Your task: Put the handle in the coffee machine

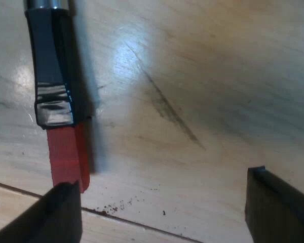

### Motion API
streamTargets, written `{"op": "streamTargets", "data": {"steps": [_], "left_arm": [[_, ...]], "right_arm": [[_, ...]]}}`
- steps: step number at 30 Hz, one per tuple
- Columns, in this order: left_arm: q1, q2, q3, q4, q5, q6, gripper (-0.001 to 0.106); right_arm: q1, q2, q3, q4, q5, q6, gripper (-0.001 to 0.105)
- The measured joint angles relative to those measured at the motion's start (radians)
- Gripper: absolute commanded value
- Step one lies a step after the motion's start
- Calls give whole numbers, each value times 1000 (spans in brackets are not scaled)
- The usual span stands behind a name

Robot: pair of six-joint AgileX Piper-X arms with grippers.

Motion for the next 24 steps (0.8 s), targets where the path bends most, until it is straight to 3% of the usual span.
{"op": "streamTargets", "data": {"steps": [3,8,10,13,24], "left_arm": [[-17,0,0,0,-21,3,67],[-41,0,0,0,-49,13,67],[-40,0,0,0,-48,13,67],[-40,0,0,0,-48,13,67],[-40,26,0,0,-48,13,67]], "right_arm": [[17,7,23,-26,0,14,67],[24,11,93,-79,0,77,43],[24,11,111,-85,0,80,19],[24,11,150,-126,0,80,0],[24,11,226,-305,-21,87,0]]}}
